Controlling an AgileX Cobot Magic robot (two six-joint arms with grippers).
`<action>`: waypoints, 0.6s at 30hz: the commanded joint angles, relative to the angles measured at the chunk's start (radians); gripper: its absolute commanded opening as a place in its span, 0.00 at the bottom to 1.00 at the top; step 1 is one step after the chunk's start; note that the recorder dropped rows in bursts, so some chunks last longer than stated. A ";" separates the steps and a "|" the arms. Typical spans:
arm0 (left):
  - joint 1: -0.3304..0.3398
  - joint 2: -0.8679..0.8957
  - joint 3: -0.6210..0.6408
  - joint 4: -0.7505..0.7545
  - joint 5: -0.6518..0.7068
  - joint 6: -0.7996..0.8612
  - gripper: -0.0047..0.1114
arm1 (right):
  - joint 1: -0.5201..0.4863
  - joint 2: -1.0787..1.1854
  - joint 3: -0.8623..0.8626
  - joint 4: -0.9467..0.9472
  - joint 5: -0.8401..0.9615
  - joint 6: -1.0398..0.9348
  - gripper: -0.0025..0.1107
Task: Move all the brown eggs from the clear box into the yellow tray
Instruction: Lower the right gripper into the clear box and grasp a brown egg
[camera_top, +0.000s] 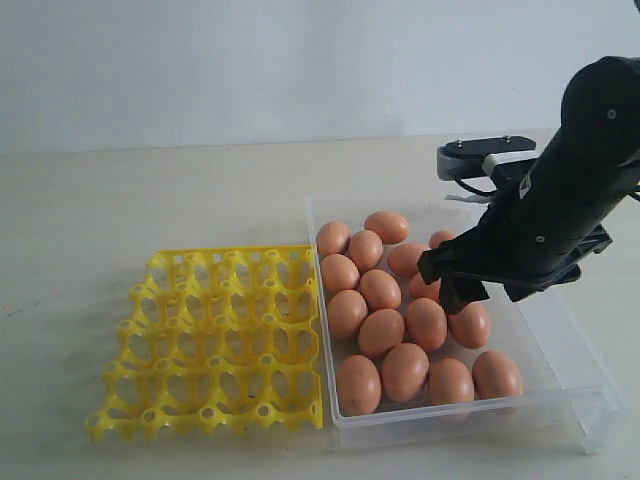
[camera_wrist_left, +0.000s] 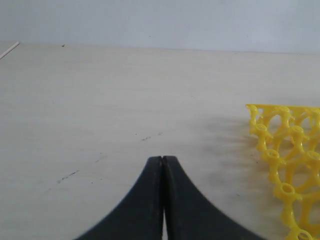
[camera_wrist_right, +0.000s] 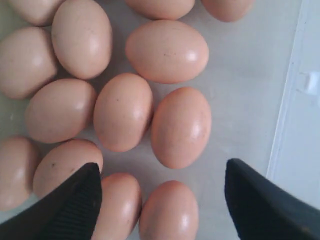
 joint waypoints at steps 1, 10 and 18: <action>-0.006 -0.006 -0.004 -0.006 -0.010 -0.004 0.04 | 0.002 0.048 -0.029 -0.063 -0.015 0.041 0.62; -0.006 -0.006 -0.004 -0.006 -0.010 -0.004 0.04 | -0.013 0.142 -0.042 -0.087 -0.079 0.058 0.59; -0.006 -0.006 -0.004 -0.006 -0.010 -0.004 0.04 | -0.018 0.225 -0.055 -0.087 -0.113 0.050 0.55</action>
